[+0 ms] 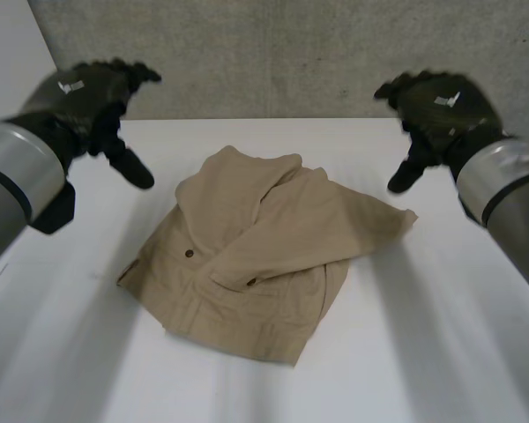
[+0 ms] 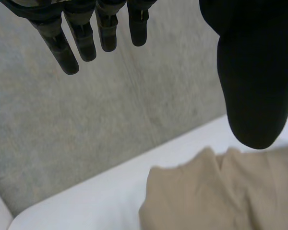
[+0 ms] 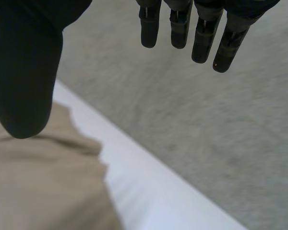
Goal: Fold the shorts.
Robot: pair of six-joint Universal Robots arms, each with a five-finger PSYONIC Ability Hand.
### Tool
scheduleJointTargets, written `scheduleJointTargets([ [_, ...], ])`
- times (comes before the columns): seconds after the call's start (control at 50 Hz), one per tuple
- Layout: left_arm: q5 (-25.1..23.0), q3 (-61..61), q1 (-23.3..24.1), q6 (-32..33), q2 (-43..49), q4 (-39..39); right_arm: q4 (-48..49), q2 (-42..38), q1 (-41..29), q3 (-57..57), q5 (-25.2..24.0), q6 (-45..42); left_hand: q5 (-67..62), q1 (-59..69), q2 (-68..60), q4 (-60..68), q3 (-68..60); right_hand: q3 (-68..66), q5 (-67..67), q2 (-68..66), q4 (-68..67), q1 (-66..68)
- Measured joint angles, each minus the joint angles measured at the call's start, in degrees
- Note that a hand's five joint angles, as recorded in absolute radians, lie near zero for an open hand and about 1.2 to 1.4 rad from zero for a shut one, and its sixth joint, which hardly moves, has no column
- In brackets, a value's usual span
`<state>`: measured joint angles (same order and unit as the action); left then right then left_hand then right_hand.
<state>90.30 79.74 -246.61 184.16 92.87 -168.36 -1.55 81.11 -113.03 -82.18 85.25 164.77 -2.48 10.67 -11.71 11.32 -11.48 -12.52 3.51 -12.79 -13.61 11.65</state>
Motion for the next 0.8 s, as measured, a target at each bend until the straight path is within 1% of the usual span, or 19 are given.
scheduleJointTargets([
  [0.04, 0.21, 1.95, -0.07, 1.69, 0.39, -1.29, -0.52, 0.0, 0.02, -1.26, -1.61, -0.91, 0.0, 0.0, 0.0, 0.0, 0.0, 0.0, 0.0, 0.0, 0.0, 0.0],
  [0.06, 0.6, 4.37, -0.22, 3.92, 1.01, -3.02, -0.65, -0.01, 0.17, -3.82, -4.16, -2.17, 0.0, 0.0, 0.0, 0.0, 0.0, 0.0, 0.0, 0.0, 0.02, 0.0],
  [0.08, 0.77, 5.4, -0.32, 4.89, 1.32, -3.77, -0.61, -0.02, 0.2, -4.18, -4.48, -2.32, 0.01, 0.09, 0.0, 0.03, -0.02, 0.0, 0.0, 0.0, 0.02, 0.0],
  [0.1, 0.99, 6.61, -0.46, 6.06, 1.71, -4.74, -0.36, -0.05, 0.4, -5.85, -5.95, -2.97, 0.0, 0.19, 0.0, 0.06, -0.05, 0.0, 0.0, 0.0, 0.02, 0.0],
  [0.12, 1.52, 9.37, -0.99, 8.73, 2.76, -7.07, 0.49, -0.05, 0.95, -8.94, -8.5, -4.02, -0.07, 0.32, -0.13, 0.27, -0.15, 0.0, 0.0, 0.0, 0.02, 0.0],
  [0.14, 1.63, 10.05, -1.15, 9.37, 3.05, -7.64, 0.92, -0.07, 1.24, -10.18, -9.44, -4.37, -0.07, 0.32, -0.13, 0.27, -0.15, 0.0, 0.0, 0.0, 0.02, 0.0],
  [0.16, 2.05, 12.81, -2.06, 11.9, 4.57, -10.15, 2.14, -0.13, 2.06, -13.06, -11.41, -5.06, -0.34, 1.58, -0.69, 1.1, -0.99, 0.0, 0.0, 0.0, 0.02, 0.0],
  [0.26, 2.25, 17.5, -4.79, 15.5, 9.57, -15.08, 7.18, -0.55, 5.27, -21.57, -16.09, -6.28, -2.12, 3.82, -2.5, 3.22, -2.81, 0.0, 0.0, 0.0, 0.02, 0.0],
  [0.32, 2.01, 18.25, -5.81, 15.84, 12.11, -16.36, 8.75, -1.24, 6.03, -23.56, -16.68, -6.36, -4.04, 5.69, -4.64, 5.07, -4.61, 0.0, 0.0, 0.0, 0.02, 0.0],
  [0.38, 1.39, 18.46, -7.12, 15.74, 16.18, -17.98, 10.09, -2.46, 6.47, -24.83, -16.81, -6.35, -8.35, 10.57, -9.03, 9.44, -9.05, 0.0, 0.0, 0.0, 0.02, 0.0],
  [0.44, 1.17, 18.39, -7.61, 15.66, 17.7, -18.54, 10.72, -3.37, 6.58, -25.23, -16.74, -6.32, -9.2, 11.12, -9.81, 10.25, -10.02, 0.0, 0.0, 0.0, 0.02, 0.0],
  [0.48, 0.75, 18.18, -8.56, 15.46, 20.7, -19.56, 11.29, -4.64, 6.53, -25.32, -16.52, -6.25, -10.22, 11.42, -10.61, 11.15, -10.9, 0.0, 0.0, 0.0, 0.02, 0.0],
  [0.58, 0.59, 17.91, -9.55, 15.35, 22.3, -20.32, 11.52, -5.27, 6.38, -25.17, -16.36, -6.22, -14.06, 16.1, -14.64, 15.15, -14.89, 0.0, 0.0, 0.0, 0.02, 0.0],
  [0.74, 0.63, 17.26, -10.65, 15.36, 24.58, -21.7, 12.01, -5.5, 6.45, -25.09, -16.29, -6.21, -14.68, 16.39, -15.05, 15.85, -15.4, 0.0, 0.0, 0.0, 0.02, 0.0],
  [0.8, 0.62, 16.63, -10.71, 15.45, 25.83, -21.94, 12.1, -5.46, 6.61, -25.12, -16.34, -6.21, -17.09, 19.05, -17.65, 18.34, -17.97, 0.0, 0.0, 0.0, 0.02, 0.0],
])
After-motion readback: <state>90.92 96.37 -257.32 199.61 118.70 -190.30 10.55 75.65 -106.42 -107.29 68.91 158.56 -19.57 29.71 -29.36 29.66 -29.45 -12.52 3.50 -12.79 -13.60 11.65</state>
